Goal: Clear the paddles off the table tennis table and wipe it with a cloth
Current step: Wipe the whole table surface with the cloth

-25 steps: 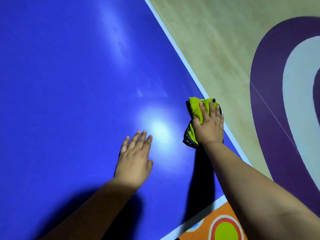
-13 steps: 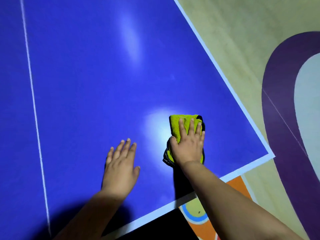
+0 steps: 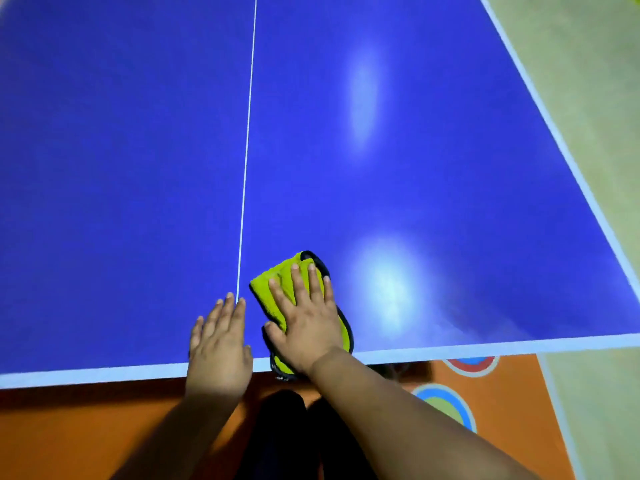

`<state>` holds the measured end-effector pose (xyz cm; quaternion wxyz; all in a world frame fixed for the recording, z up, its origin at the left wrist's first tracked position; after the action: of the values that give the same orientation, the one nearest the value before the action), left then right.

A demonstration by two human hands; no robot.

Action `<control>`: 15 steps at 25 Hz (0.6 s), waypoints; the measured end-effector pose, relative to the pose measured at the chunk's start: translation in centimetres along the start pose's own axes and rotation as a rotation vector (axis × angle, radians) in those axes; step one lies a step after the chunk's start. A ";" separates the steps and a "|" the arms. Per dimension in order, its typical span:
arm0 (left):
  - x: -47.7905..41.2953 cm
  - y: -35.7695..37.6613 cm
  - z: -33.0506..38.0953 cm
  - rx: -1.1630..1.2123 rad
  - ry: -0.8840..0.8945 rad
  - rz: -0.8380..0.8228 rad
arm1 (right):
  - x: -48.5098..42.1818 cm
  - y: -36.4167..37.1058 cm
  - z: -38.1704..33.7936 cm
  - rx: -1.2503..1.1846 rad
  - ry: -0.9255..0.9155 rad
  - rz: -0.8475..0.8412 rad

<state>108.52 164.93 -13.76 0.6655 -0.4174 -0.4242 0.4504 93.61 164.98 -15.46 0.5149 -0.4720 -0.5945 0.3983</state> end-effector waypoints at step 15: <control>2.1 8.1 33.3 -0.039 0.347 0.047 | 17.0 -3.0 37.0 -0.143 0.367 0.112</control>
<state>75.75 174.68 -11.22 0.7098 -0.5117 -0.3015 0.3788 56.16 181.24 -14.19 0.5568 -0.6044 -0.4903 0.2904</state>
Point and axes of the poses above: each hand's wrist, its own x-axis away from the middle knuckle, its own y-axis out of the palm, z = x × y, the point moved 1 cm from there along -x, towards the middle knuckle, and after that the axes turned 6 degrees about x, right-handed, at the moved point
